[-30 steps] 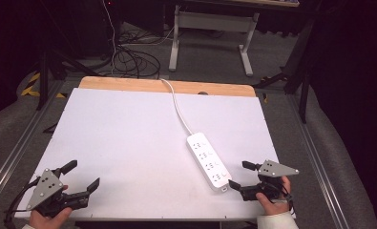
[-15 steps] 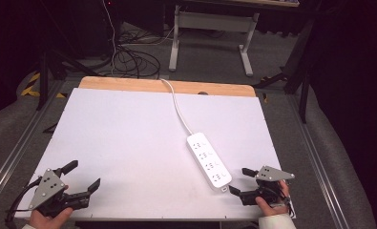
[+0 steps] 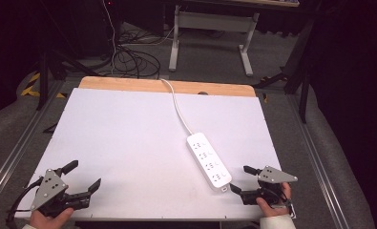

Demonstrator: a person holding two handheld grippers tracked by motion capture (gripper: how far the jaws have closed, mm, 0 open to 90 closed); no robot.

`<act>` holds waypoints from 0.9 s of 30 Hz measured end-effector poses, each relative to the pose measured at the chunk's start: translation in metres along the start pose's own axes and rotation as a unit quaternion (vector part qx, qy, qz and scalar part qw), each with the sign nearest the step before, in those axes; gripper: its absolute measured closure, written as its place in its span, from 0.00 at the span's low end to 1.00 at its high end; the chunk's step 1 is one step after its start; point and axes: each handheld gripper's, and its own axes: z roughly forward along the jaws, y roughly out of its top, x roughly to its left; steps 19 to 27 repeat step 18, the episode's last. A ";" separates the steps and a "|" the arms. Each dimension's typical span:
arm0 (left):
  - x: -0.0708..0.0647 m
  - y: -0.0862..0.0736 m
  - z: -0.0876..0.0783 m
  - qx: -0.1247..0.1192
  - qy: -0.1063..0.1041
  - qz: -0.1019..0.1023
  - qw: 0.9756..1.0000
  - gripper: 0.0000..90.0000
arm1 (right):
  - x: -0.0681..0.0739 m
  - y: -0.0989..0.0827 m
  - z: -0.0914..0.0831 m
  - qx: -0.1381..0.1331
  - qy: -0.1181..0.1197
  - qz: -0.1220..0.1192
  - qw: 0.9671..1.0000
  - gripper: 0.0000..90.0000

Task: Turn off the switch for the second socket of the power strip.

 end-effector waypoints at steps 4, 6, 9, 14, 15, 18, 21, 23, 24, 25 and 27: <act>-0.001 0.000 0.001 0.008 0.001 0.014 1.000 0.13 | -0.001 0.000 -0.001 -0.003 -0.002 0.003 1.000 0.16; 0.000 0.001 0.001 0.008 -0.001 0.015 1.000 0.13 | -0.001 0.000 -0.002 -0.006 -0.002 0.003 1.000 0.16; 0.001 0.001 0.002 0.006 -0.007 0.000 1.000 0.13 | -0.001 -0.001 -0.003 -0.004 -0.004 0.002 1.000 0.16; 0.002 0.000 0.000 0.004 -0.003 0.002 1.000 0.13 | 0.000 0.000 -0.002 -0.005 -0.002 0.003 1.000 0.16; 0.002 0.000 0.000 0.005 -0.003 0.004 1.000 0.13 | 0.000 0.000 -0.002 -0.004 -0.001 0.001 1.000 0.16; 0.001 -0.001 0.000 0.005 -0.001 0.005 1.000 0.13 | 0.000 0.001 0.000 -0.003 -0.002 0.001 1.000 0.16; 0.001 -0.001 0.000 0.005 -0.001 0.005 1.000 0.13 | 0.000 0.001 0.000 -0.003 -0.002 0.001 1.000 0.16; 0.001 -0.001 0.000 0.005 -0.001 0.005 1.000 0.13 | 0.000 0.001 0.000 -0.003 -0.002 0.001 1.000 0.16; 0.001 -0.001 0.000 0.005 -0.001 0.005 1.000 0.13 | 0.000 0.001 0.000 -0.003 -0.002 0.001 1.000 0.16; 0.001 -0.001 0.000 0.005 -0.001 0.005 1.000 0.13 | 0.000 0.001 0.000 -0.003 -0.002 0.001 1.000 0.16; 0.001 -0.001 0.000 0.005 -0.001 0.005 1.000 0.13 | 0.000 0.001 0.000 -0.003 -0.002 0.001 1.000 0.16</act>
